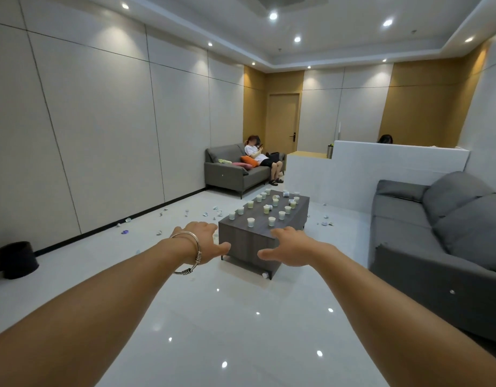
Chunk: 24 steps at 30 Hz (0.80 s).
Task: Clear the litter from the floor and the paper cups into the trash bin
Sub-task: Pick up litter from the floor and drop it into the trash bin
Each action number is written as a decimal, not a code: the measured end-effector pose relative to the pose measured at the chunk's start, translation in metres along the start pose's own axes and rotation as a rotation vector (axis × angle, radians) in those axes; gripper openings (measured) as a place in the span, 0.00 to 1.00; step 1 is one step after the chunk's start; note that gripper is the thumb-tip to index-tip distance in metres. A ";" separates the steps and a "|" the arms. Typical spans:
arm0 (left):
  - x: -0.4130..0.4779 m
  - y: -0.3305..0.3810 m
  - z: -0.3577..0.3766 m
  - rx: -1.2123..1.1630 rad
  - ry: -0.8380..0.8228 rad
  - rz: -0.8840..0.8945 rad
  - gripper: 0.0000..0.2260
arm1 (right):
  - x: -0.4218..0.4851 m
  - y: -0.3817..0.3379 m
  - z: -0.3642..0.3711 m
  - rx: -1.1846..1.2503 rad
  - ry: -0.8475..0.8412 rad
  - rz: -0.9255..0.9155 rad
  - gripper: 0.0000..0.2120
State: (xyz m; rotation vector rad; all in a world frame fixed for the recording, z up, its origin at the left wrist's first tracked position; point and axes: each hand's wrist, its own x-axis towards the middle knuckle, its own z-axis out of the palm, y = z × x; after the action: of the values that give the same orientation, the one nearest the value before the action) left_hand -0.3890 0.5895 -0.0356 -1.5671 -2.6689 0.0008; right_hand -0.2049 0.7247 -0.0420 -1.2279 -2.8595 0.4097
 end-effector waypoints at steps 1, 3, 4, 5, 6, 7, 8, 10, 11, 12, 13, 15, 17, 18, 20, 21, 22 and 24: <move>0.020 0.001 -0.002 -0.010 -0.013 -0.015 0.32 | 0.024 0.004 -0.006 -0.011 -0.011 -0.009 0.42; 0.058 0.002 -0.001 -0.008 -0.021 -0.042 0.33 | 0.070 0.011 -0.016 -0.022 -0.029 -0.036 0.43; 0.073 0.000 0.000 -0.007 -0.013 -0.054 0.33 | 0.088 0.013 -0.019 -0.025 -0.021 -0.055 0.42; 0.085 -0.002 0.002 -0.014 -0.008 -0.065 0.33 | 0.103 0.013 -0.022 -0.024 -0.003 -0.069 0.42; 0.104 -0.004 0.004 -0.029 -0.009 -0.079 0.33 | 0.127 0.015 -0.025 -0.021 0.011 -0.085 0.42; 0.121 -0.007 0.006 -0.030 -0.026 -0.091 0.33 | 0.147 0.016 -0.025 -0.018 0.008 -0.094 0.43; 0.138 -0.011 0.008 -0.019 -0.051 -0.099 0.33 | 0.166 0.017 -0.025 -0.018 -0.012 -0.103 0.43; 0.173 -0.022 0.015 0.000 -0.068 -0.119 0.33 | 0.205 0.019 -0.019 -0.020 -0.060 -0.116 0.44; 0.193 -0.028 0.018 -0.005 -0.065 -0.130 0.33 | 0.225 0.019 -0.017 -0.024 -0.075 -0.118 0.44; 0.213 -0.035 0.022 -0.018 -0.065 -0.142 0.33 | 0.247 0.020 -0.015 -0.025 -0.080 -0.115 0.43; 0.233 -0.041 0.026 -0.025 -0.065 -0.145 0.33 | 0.270 0.020 -0.014 -0.027 -0.081 -0.114 0.43; 0.273 -0.056 0.036 -0.006 -0.075 -0.133 0.33 | 0.315 0.015 -0.012 -0.040 -0.088 -0.125 0.42; 0.316 -0.075 0.048 -0.005 -0.085 -0.139 0.33 | 0.362 0.006 -0.010 -0.052 -0.096 -0.144 0.42; 0.339 -0.086 0.053 -0.012 -0.084 -0.146 0.33 | 0.385 0.001 -0.009 -0.053 -0.099 -0.153 0.42; 0.383 -0.108 0.057 -0.023 -0.094 -0.152 0.34 | 0.431 -0.011 -0.013 -0.054 -0.105 -0.163 0.41; 0.403 -0.118 0.058 -0.023 -0.109 -0.148 0.34 | 0.453 -0.017 -0.015 -0.062 -0.108 -0.164 0.41; 0.422 -0.127 0.060 -0.019 -0.120 -0.142 0.34 | 0.473 -0.023 -0.018 -0.065 -0.103 -0.168 0.40; 0.462 -0.147 0.064 -0.011 -0.109 -0.142 0.33 | 0.516 -0.035 -0.021 -0.050 -0.070 -0.180 0.39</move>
State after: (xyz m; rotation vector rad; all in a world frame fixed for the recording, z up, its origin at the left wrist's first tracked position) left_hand -0.7444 0.9227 -0.0779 -1.4159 -2.8628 0.0690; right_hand -0.5862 1.0748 -0.0652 -0.9687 -3.0235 0.3858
